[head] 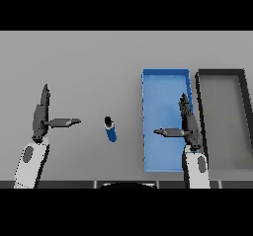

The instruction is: Pick up the blue pipe and place it into the blue bin.

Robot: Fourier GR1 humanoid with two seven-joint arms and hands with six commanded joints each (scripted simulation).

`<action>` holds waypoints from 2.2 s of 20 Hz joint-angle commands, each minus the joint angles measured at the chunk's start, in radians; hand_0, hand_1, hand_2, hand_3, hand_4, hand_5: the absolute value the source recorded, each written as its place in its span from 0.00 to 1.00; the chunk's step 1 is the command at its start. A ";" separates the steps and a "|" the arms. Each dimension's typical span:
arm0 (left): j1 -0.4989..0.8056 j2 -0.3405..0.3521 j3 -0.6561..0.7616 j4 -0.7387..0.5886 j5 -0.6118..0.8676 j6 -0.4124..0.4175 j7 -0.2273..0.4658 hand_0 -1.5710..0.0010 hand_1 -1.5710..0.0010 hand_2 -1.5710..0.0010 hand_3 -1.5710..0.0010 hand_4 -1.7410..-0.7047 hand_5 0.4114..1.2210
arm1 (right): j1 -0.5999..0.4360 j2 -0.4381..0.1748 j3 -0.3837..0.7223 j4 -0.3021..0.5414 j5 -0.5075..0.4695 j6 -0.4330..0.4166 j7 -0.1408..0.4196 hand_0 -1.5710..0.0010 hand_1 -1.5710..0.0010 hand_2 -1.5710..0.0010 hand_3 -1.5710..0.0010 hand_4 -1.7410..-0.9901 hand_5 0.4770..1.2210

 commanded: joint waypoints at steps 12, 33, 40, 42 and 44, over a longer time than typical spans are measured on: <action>0.043 0.161 -0.033 0.016 0.058 -0.320 -0.114 1.00 1.00 1.00 1.00 0.54 0.24 | 0.129 -0.144 0.094 -0.123 0.159 0.060 -0.060 1.00 1.00 1.00 1.00 0.67 0.16; 0.039 0.014 -0.360 -0.096 -0.144 -0.453 -0.064 1.00 1.00 1.00 1.00 0.50 0.10 | 0.101 -0.145 0.095 -0.122 0.130 0.092 -0.041 1.00 1.00 1.00 1.00 0.58 0.24; -0.048 -0.109 -0.375 0.044 -0.189 -0.416 -0.096 1.00 1.00 1.00 1.00 0.53 0.10 | 0.124 -0.159 0.084 -0.130 0.132 0.091 -0.053 1.00 1.00 1.00 1.00 0.56 0.24; -0.067 -0.136 -0.393 0.084 -0.229 -0.397 -0.099 1.00 1.00 1.00 1.00 0.56 0.10 | 0.116 -0.156 0.085 -0.122 0.130 0.093 -0.039 1.00 1.00 1.00 1.00 0.55 0.25; -0.082 -0.170 -0.395 0.112 -0.217 -0.406 -0.109 1.00 1.00 1.00 1.00 0.55 0.11 | 0.123 -0.161 0.085 -0.130 0.137 0.090 -0.042 1.00 1.00 1.00 1.00 0.56 0.25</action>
